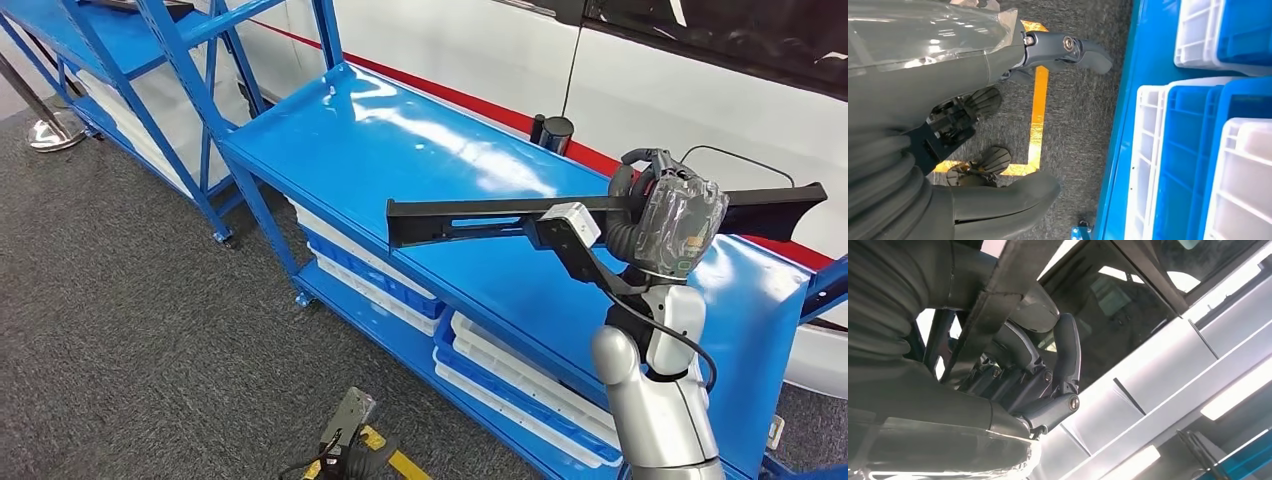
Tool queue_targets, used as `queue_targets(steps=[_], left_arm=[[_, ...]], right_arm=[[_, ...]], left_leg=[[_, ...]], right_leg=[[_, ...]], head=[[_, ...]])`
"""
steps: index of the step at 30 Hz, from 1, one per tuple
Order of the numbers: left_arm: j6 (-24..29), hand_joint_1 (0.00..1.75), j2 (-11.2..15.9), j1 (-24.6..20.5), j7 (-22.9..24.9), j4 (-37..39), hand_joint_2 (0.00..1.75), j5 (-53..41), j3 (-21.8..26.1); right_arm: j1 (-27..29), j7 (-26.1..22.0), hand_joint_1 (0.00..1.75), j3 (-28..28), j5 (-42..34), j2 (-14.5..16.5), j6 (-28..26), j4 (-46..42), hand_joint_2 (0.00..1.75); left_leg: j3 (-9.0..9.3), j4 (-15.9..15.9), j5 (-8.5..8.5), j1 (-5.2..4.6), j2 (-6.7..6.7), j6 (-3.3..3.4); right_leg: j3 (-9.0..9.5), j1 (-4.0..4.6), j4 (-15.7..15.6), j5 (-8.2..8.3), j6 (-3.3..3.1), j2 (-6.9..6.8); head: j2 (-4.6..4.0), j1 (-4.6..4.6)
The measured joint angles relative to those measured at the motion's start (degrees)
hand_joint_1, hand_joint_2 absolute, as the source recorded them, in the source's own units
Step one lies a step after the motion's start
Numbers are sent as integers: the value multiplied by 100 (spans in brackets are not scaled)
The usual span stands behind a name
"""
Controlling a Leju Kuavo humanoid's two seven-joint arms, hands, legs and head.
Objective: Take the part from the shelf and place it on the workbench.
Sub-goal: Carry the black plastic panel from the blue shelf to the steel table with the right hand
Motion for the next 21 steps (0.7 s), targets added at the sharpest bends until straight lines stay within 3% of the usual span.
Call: queue_targets(steps=[2, 4, 5, 6, 7, 8, 10, 12, 14, 16, 18, 20, 21], left_arm=[[-28, 0, 30, 1, -31, 4, 175, 56, 2], [-46, 0, 59, -1, -57, 4, 175, 93, 7], [-50, 0, 73, -1, -68, 5, 175, 111, 9], [-55, 0, 86, -1, -78, 6, 175, 126, 11], [-60, 0, 100, -2, -86, 7, 175, 140, 13], [-65, 0, 111, -5, -94, 8, 175, 153, 14], [-74, 0, 132, -25, -108, 8, 175, 179, 18], [-82, 0, 149, -54, -126, 7, 175, 200, 21], [-87, 0, 166, -68, -143, 7, 175, 214, 24], [-88, 0, 176, -77, -152, 7, 175, 238, 29], [-94, 0, 178, -96, -162, 7, 175, 256, 38], [-104, 0, 181, -106, -168, 7, 175, 261, 51], [-109, 0, 183, -107, -170, 7, 175, 263, 60]], right_arm=[[-95, -43, 175, 22, -76, 25, 2, 65, 175], [-179, -68, 175, 41, -125, 45, 3, 130, 175], [-206, -77, 175, 49, -147, 54, 3, 164, 175], [-225, -86, 175, 56, -165, 62, 4, 200, 175], [-242, -92, 175, 63, -179, 73, 4, 234, 175], [-262, -97, 175, 69, -195, 84, 5, 264, 175], [-322, -108, 175, 80, -231, 113, 5, 312, 175], [-404, -117, 175, 101, -274, 139, 10, 354, 175], [-475, -125, 175, 138, -309, 167, 24, 402, 175], [-511, -138, 175, 164, -350, 183, 37, 449, 175], [-546, -155, 175, 175, -395, 184, 46, 497, 175], [-573, -172, 175, 185, -427, 185, 51, 547, 175], [-578, -180, 175, 190, -442, 187, 51, 574, 175]], left_leg=[[-131, 262, -279, 18, 39, -42], [-376, 963, -808, 15, 79, -54], [-493, 1348, -1013, 11, 83, -53], [-547, 1612, -1113, 6, 84, -40], [-498, 1681, -1102, -6, 85, -10], [-333, 1530, -1006, -25, 85, 37], [234, 793, -823, -93, 84, 185], [620, 224, -781, -171, 91, 288], [662, 95, -742, -227, 97, 327], [637, -15, -610, -204, 110, 386], [558, -120, -441, -163, 124, 431], [413, -130, -316, -163, 123, 438], [336, -127, -260, -161, 123, 431]], right_leg=[[-91, 7, 4, 83, -133, -23], [-195, 51, 5, 169, -241, -53], [-251, 82, 7, 211, -272, -69], [-307, 114, 9, 254, -290, -81], [-363, 145, 10, 296, -298, -89], [-414, 174, 10, 337, -302, -92], [-488, 212, 12, 410, -292, -94], [-519, 211, 8, 475, -246, -109], [-534, 185, -5, 543, -164, -125], [-601, 171, 42, 516, -111, -122], [-777, 170, 406, 208, -132, -108], [-1001, 158, 1131, -234, -146, -99], [-1060, 147, 1449, -367, -121, -100]], head=[[0, -45], [0, -96], [0, -107], [0, -112], [0, -112], [0, -113], [0, -112], [0, -93], [0, -86], [0, -92], [0, -52], [0, 11], [0, 31]])
